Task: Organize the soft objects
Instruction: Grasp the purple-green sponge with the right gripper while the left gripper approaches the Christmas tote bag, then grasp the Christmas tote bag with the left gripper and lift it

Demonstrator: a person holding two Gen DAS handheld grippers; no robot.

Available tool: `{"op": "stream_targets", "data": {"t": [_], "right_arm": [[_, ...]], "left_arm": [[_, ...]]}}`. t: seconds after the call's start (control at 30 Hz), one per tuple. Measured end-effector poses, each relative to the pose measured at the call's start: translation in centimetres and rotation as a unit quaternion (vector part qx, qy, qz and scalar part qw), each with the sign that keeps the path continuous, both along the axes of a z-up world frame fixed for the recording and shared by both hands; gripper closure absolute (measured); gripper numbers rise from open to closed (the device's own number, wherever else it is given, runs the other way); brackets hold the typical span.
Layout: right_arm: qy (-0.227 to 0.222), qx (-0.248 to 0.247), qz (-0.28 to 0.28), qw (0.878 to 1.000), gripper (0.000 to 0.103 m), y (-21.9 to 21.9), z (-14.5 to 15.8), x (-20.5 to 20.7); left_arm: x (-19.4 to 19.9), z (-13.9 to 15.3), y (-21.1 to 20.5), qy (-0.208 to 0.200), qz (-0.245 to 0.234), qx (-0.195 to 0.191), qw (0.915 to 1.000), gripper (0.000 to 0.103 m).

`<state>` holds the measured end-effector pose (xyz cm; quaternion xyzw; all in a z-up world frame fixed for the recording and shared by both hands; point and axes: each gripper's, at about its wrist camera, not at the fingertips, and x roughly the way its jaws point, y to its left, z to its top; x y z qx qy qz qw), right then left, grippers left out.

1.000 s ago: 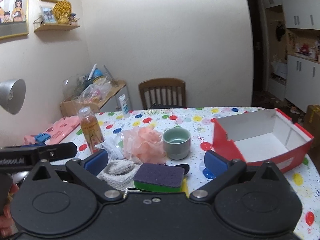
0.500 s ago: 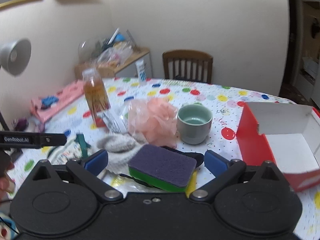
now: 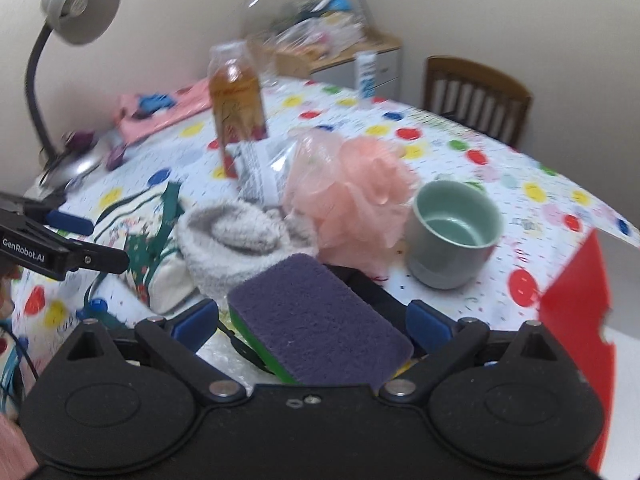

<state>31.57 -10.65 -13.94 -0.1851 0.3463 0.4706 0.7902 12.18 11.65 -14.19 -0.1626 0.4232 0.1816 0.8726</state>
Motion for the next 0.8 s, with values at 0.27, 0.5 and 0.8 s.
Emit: {"op": "stream_targets", "data": {"t": [0.27,0.5,0.8], "right_arm": [[0.036,-0.040,0.096,0.994,0.003,2.0,-1.5,2.4],[0.060,-0.059,0.122,0.989,0.003,3.1,-2.8,3.8],[0.075,-0.063,0.134,0.986,0.010,3.3,-3.5,4.0]], "left_arm": [[2.0,-1.8,-2.0,0.022,-0.074,0.054,0.9955,0.000],[3.8,-3.5,-2.0,0.035,-0.098,0.112,0.9882,0.000],[5.0,-5.3,-2.6,0.040,-0.108,0.150,0.9820,0.000]]}}
